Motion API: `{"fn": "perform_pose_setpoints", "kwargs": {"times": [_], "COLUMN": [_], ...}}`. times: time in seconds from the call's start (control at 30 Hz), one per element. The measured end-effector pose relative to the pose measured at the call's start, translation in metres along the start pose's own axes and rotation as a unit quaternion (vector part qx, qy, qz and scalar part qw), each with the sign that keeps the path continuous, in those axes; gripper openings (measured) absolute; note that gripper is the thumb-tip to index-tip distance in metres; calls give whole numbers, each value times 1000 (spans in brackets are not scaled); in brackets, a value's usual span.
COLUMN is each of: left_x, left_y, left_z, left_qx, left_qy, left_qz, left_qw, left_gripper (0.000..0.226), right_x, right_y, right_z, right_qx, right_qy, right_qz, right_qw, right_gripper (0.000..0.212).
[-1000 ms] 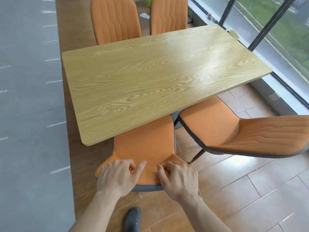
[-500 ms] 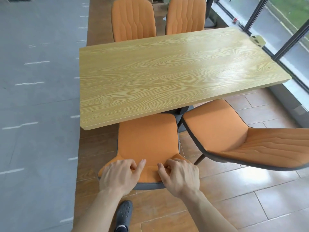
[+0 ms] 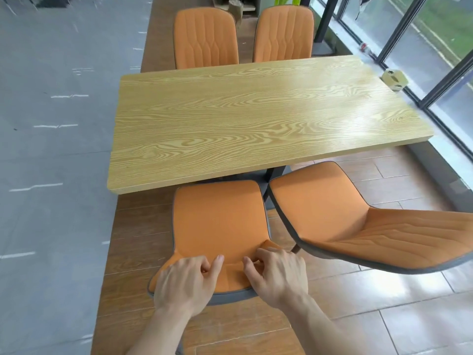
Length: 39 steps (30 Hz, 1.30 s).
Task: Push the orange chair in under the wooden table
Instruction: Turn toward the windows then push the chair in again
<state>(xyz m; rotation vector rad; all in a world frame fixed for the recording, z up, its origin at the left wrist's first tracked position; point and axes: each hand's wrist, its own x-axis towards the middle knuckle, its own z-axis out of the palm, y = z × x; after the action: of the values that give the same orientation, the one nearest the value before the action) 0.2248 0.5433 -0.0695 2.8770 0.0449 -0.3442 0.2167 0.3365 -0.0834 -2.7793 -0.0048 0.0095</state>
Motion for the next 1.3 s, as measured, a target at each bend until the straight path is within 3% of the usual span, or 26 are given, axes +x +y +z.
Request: {"fn": "perform_pose_setpoints", "kwargs": {"times": [0.27, 0.47, 0.57, 0.87, 1.07, 1.17, 1.3], "left_x": [1, 0, 4, 23, 21, 14, 4], "left_y": [-3, 6, 19, 179, 321, 400, 474], "left_z": [1, -15, -23, 1, 65, 97, 121], "left_qx": [8, 33, 32, -70, -129, -145, -148], "left_qy": [-9, -99, -92, -72, -66, -64, -63], "left_qz": [11, 34, 53, 85, 62, 41, 25], "left_qw": [1000, 994, 994, 991, 988, 987, 987], "left_gripper": [74, 61, 61, 60, 70, 97, 94], "right_x": [0, -3, 2, 24, 48, 58, 67], "right_y": [0, 1, 23, 220, 386, 458, 508], "right_z": [1, -17, -38, -126, -183, -202, -209], "right_qx": [-3, 33, 60, -66, -100, -99, -100], "right_qy": [-2, -81, -75, 68, 64, 32, -69], "right_qz": [-9, -7, 10, 90, 95, 89, 57], "right_qw": [1000, 996, 995, 991, 988, 991, 991], "right_gripper": [49, 58, 58, 30, 29, 44, 75]}}
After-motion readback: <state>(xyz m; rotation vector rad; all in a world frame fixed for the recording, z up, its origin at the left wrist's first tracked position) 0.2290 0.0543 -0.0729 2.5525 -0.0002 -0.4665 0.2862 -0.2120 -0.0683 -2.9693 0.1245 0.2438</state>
